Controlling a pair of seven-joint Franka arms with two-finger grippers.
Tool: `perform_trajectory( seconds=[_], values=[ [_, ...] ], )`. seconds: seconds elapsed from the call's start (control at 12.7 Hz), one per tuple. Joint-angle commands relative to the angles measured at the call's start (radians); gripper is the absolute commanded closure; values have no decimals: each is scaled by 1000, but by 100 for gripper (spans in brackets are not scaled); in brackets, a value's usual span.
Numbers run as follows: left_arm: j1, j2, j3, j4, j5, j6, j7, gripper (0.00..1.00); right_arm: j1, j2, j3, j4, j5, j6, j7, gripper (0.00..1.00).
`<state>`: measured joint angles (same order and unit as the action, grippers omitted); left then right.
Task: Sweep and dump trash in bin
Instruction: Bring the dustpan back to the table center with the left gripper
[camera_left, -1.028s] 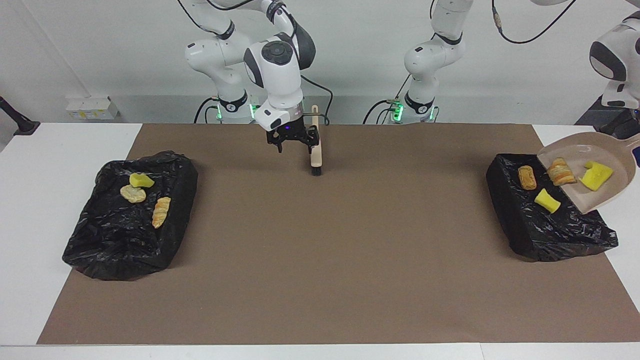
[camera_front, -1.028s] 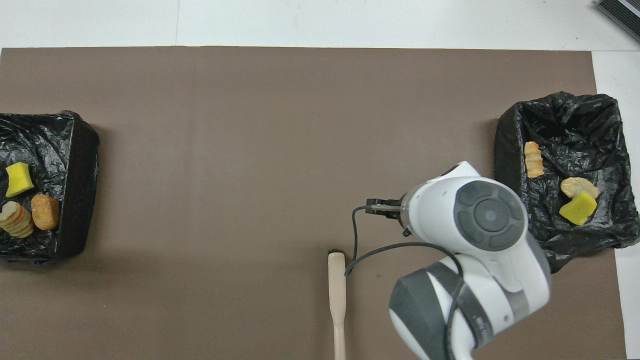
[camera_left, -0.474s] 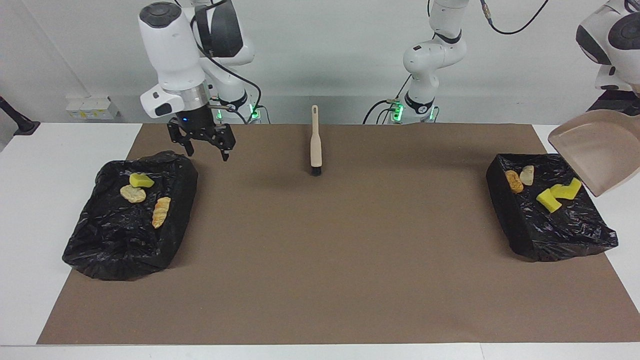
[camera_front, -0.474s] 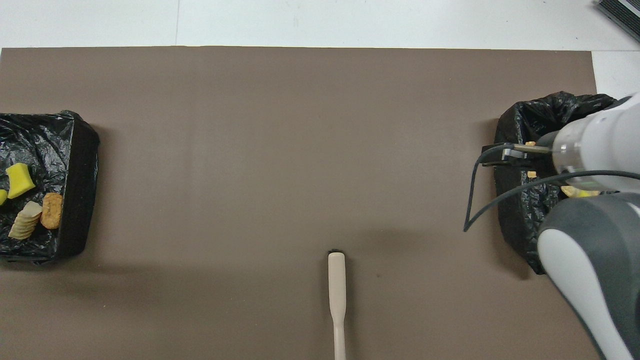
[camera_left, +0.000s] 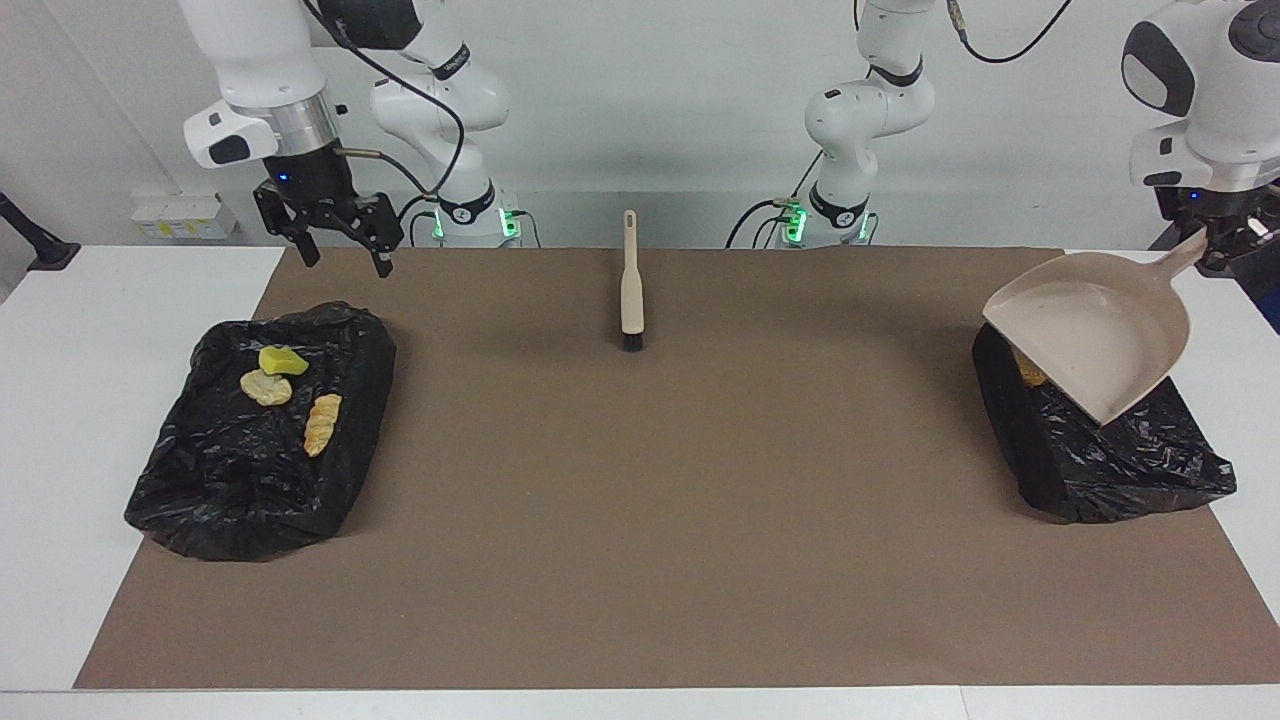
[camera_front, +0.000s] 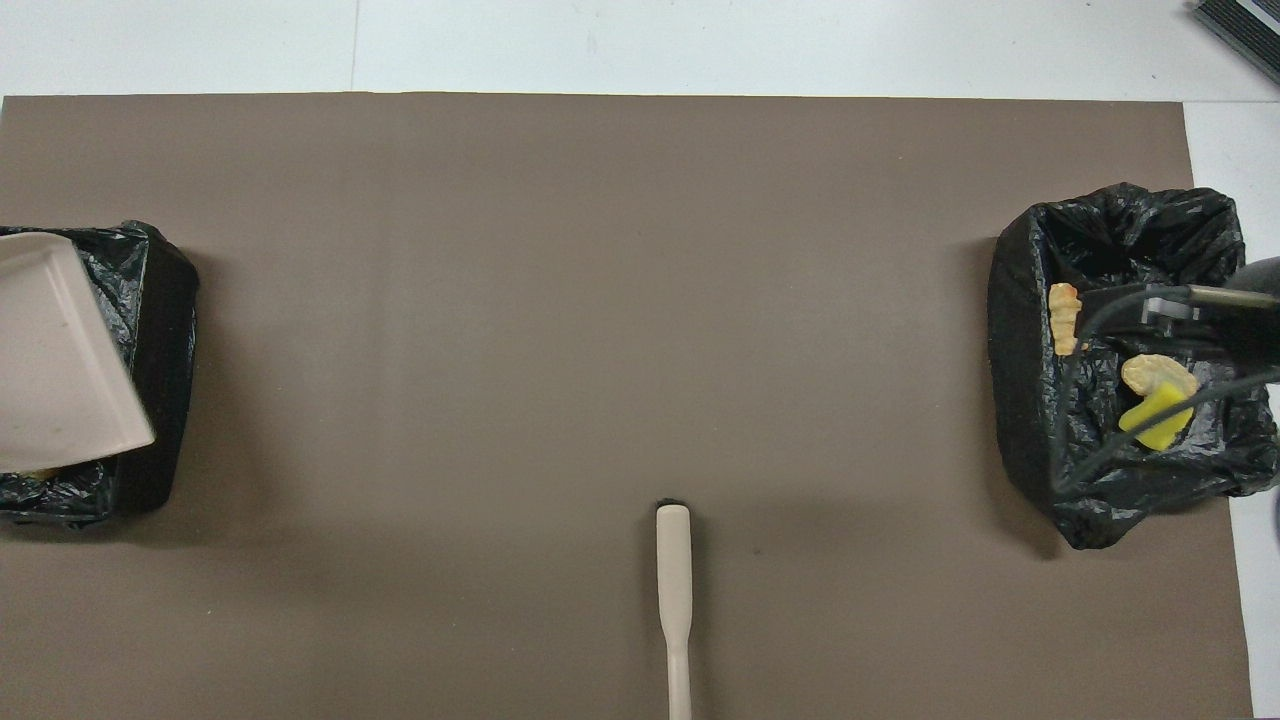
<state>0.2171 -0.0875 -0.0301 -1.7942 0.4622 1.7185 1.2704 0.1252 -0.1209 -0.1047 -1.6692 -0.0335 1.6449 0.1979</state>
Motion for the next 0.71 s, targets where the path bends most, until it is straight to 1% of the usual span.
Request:
perform_trajectory(
  seconds=[0.0,0.16,0.24,0.32,0.4,0.47,0.55,0.63],
  values=[
    [-132,-6,12,-47,-92,-22,-283,100,-2,6,-47,54,3,-89,-104,0],
    [-243,9,12,-66,-163,-8,-517,100,-2,4,-46,77,3,-150,-106,0],
    [-295,32,12,-73,-206,3,-645,100,-1,0,-43,77,4,-167,-106,0],
    [-362,61,12,-71,-238,36,-778,100,-1,-22,-44,66,6,-166,-106,0],
    [-425,93,12,-71,-253,80,-919,100,-1,-26,-44,60,6,-168,-107,0],
    [-467,106,12,-65,-304,110,-1001,100,-1,-29,-44,59,6,-169,-109,0],
    [-508,136,12,-57,-336,125,-1076,100,-1,-29,-44,54,6,-168,-109,0],
    [-574,187,12,-41,-341,154,-1205,100,-1,-29,-46,54,6,-163,-107,0]
  ],
)
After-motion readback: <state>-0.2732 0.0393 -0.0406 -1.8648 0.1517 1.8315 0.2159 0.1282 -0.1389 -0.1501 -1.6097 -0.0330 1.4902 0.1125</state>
